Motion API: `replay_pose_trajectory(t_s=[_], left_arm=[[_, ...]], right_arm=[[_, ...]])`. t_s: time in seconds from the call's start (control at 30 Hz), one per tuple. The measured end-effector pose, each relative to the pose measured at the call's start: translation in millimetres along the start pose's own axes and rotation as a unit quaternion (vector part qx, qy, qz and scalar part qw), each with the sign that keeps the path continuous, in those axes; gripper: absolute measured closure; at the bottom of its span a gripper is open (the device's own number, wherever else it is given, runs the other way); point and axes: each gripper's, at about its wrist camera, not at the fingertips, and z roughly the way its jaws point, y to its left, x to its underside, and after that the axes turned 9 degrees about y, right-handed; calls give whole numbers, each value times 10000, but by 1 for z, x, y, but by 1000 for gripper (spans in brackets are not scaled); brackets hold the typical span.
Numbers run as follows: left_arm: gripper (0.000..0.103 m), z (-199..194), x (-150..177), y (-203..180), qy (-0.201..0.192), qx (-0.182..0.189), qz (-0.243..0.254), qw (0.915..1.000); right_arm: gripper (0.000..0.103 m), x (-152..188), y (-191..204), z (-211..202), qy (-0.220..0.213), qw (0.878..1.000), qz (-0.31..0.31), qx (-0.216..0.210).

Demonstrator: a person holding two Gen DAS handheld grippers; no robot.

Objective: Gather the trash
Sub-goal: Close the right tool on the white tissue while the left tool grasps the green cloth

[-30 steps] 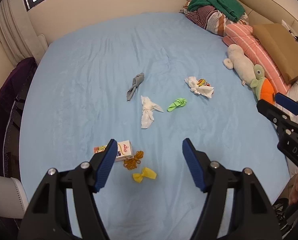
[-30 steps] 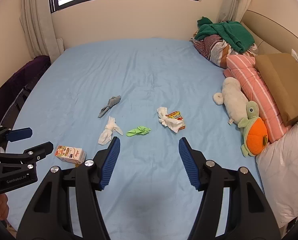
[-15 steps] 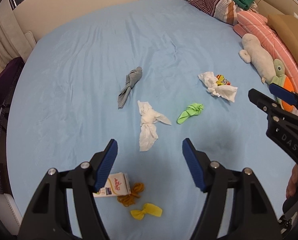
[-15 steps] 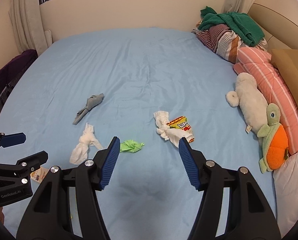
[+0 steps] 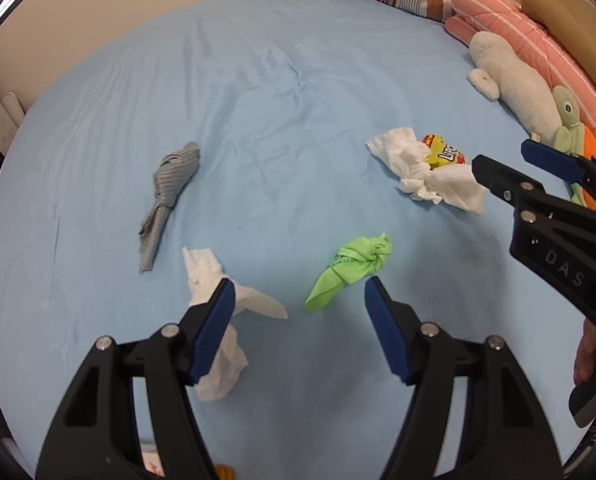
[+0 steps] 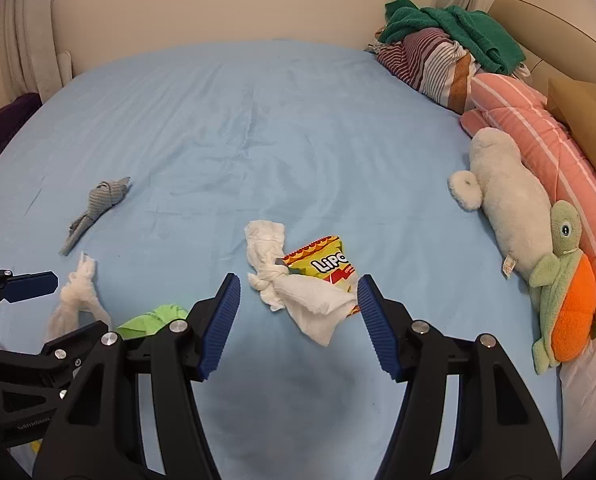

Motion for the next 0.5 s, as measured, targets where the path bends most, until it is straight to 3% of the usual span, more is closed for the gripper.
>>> replay_pose_trajectory(t_s=[0.13, 0.4, 0.5], left_arm=[[35, 28, -10, -12, 45, 33, 98, 9999], [35, 45, -26, -32, -47, 185, 247, 9995], [39, 58, -27, -31, 40, 183, 255, 9995]], right_arm=[[44, 3, -9, 25, 6, 10000, 49, 12], [44, 8, -27, 43, 40, 9998, 152, -108], [55, 10, -28, 51, 114, 9997, 93, -190]])
